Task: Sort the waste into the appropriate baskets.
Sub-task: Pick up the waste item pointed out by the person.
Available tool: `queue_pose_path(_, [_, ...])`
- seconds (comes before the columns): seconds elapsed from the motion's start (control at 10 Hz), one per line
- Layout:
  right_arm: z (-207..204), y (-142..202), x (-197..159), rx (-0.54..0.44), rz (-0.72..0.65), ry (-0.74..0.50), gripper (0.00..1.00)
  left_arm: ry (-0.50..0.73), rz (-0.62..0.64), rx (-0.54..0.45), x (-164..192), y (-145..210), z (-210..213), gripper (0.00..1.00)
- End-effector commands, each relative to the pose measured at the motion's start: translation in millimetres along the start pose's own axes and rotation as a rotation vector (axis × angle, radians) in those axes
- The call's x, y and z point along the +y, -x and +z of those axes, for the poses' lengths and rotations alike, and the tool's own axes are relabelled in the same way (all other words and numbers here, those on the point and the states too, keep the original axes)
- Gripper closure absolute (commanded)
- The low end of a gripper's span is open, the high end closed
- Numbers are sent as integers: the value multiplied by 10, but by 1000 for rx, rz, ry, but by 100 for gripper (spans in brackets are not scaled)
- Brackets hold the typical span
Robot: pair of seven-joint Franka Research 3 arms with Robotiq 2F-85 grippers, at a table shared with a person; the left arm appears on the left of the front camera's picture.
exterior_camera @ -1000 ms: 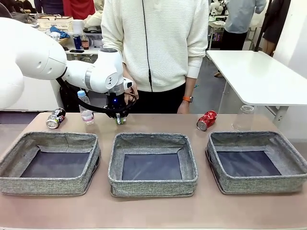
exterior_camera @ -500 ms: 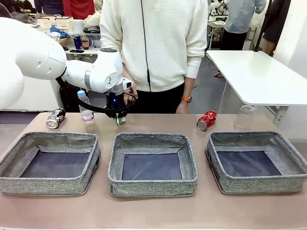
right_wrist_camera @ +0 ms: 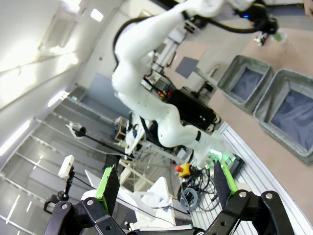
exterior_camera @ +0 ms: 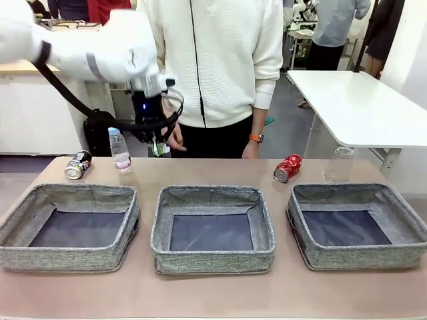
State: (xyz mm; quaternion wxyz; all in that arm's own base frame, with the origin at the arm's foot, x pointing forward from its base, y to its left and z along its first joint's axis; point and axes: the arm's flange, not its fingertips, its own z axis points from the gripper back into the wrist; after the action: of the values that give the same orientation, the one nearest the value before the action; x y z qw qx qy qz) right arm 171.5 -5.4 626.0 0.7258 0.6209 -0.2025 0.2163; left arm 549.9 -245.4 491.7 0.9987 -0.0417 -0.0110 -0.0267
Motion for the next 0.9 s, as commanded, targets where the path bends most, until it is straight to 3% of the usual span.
queue_pose_path(0.0, [-11,-36,24,-5,28,-20,0,36,-86,35,-50,725,549,100])
queue_pose_path(0.1, [-11,-36,24,-5,28,-20,0,90,13,-34,-118,921,821,100])
queue_pose_path(0.2, [-11,-36,24,-5,28,-20,0,138,0,-85,-114,1023,1062,100])
queue_pose_path(0.3, [-11,-36,24,-5,28,-20,0,39,-46,-13,-219,794,828,100])
queue_pose_path(0.7, [-11,-36,24,-5,28,-20,0,39,-46,-13,-219,794,828,100])
queue_pose_path(0.8, [-11,-36,24,-5,28,-20,0,50,-29,4,-209,799,743,90])
